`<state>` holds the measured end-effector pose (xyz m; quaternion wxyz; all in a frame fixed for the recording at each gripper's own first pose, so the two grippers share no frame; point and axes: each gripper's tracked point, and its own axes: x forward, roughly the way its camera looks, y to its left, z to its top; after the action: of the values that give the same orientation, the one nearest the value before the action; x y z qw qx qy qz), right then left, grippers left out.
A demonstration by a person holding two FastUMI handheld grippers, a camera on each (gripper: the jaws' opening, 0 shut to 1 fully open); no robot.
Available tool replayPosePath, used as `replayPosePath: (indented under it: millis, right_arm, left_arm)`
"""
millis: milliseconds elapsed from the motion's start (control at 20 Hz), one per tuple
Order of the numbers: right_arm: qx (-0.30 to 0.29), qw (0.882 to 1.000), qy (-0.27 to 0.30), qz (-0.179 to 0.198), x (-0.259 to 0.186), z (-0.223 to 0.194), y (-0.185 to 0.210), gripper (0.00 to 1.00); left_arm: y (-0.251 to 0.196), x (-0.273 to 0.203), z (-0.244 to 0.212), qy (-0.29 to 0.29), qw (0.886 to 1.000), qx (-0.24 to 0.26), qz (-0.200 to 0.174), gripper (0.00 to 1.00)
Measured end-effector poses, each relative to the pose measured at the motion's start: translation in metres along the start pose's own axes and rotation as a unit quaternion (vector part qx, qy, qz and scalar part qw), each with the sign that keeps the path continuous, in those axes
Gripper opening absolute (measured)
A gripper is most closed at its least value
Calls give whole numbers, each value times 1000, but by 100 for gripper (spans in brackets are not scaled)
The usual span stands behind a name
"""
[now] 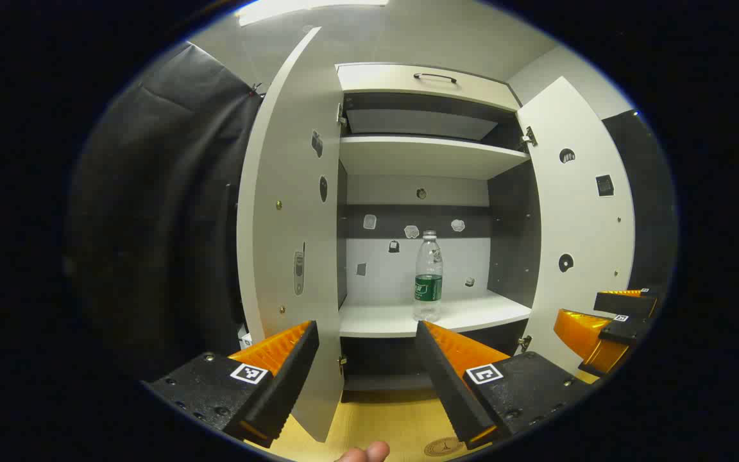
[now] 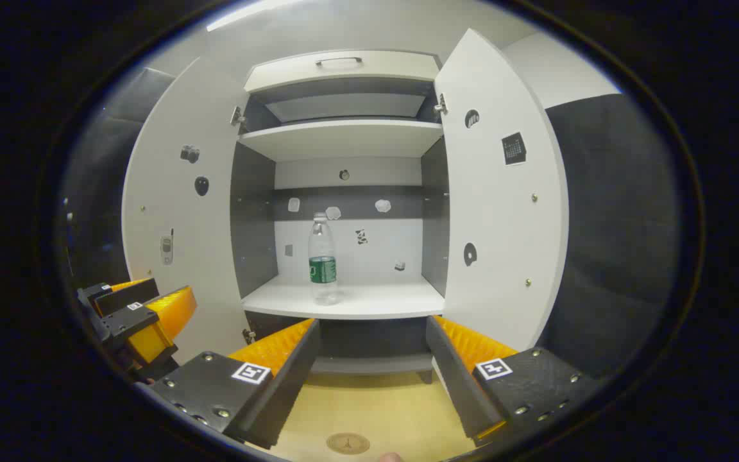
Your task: Grasp the bottle in the cabinet with the left hand and place it on the coaster, then close the right door with the right hand and the left door with the left hand.
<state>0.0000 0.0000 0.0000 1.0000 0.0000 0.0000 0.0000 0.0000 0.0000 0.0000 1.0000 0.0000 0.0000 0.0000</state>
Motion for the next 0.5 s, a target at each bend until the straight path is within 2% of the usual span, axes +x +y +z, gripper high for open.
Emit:
replayPosePath:
  millis: [200, 250, 300, 500]
  right_arm:
    - [1, 1000, 0, 4, 9, 1, 2, 100]
    - [-1, 1000, -1, 3, 11, 1, 0, 100]
    - [-3, 1000, 0, 3, 12, 1, -2, 100]
    - [2, 1000, -1, 4, 19, 4, -1, 100]
  left_arm:
    - [-1, 5, -4, 6, 1000, 1, -1, 96]
    - [0, 6, -4, 6, 1000, 2, 1, 99]
    - [-1, 7, -4, 7, 1000, 3, 1, 96]
    - [-1, 13, -2, 4, 1000, 5, 4, 96]
